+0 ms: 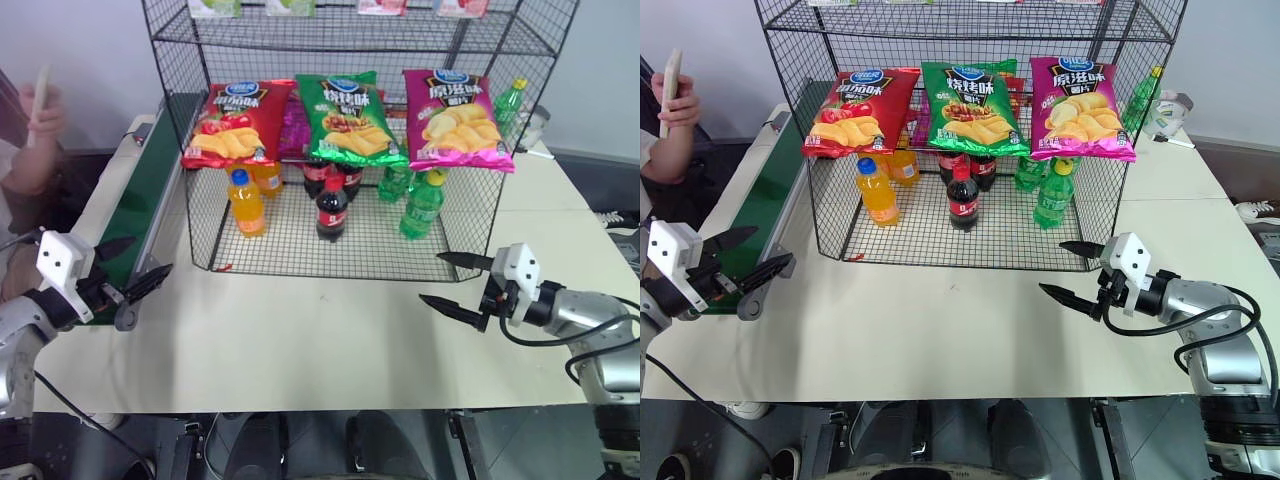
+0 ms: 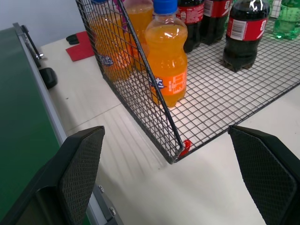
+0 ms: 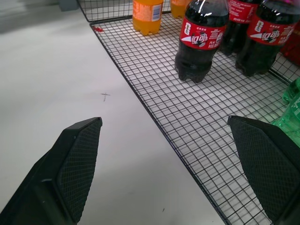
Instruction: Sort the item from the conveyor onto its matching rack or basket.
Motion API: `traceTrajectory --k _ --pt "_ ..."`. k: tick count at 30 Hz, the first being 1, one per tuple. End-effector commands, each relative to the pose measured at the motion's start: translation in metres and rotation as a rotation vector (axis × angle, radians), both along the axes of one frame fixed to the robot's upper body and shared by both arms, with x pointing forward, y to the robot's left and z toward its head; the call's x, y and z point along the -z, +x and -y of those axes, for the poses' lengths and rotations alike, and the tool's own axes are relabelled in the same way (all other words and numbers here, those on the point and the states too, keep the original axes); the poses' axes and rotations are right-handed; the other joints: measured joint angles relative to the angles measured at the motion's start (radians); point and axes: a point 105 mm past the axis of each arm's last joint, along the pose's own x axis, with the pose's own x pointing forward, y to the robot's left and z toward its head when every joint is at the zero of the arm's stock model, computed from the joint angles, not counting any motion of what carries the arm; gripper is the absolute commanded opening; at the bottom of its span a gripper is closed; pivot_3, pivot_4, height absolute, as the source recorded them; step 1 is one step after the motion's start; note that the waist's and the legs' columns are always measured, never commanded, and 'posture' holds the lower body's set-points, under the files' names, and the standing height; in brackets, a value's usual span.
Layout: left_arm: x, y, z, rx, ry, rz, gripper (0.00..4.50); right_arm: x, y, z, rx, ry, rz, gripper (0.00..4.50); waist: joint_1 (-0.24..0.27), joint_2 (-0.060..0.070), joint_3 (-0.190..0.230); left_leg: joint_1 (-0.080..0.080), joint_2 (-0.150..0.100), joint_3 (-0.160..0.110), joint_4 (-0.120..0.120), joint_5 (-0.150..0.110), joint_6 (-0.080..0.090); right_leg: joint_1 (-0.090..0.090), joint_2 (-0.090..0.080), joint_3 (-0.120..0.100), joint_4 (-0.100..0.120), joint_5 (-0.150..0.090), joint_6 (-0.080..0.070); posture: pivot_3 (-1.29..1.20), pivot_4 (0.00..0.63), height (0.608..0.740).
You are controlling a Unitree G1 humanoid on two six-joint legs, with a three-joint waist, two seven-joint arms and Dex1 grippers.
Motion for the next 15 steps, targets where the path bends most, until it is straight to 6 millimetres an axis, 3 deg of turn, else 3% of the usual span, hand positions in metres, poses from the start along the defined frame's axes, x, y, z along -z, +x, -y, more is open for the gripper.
traceTrajectory --k 1,15 --pt "-0.0092 -0.0009 -0.0007 0.003 0.020 0.038 4.50 -0.0115 0.0028 0.0019 0.009 0.006 0.046 4.48 0.000 0.000 0.000 0.000 0.000 0.000 0.000 0.000 0.000 0.000 0.000 0.000 0.000 0.000 0.000 0.00 0.150 0.739" --pt "-0.0087 -0.0021 0.0019 0.010 0.027 0.037 4.50 -0.0079 0.0021 0.0034 0.005 -0.016 0.041 4.48 0.000 0.000 0.000 0.000 0.000 0.000 0.000 0.000 0.000 0.000 0.000 0.000 0.000 0.000 0.000 0.00 0.150 0.739"
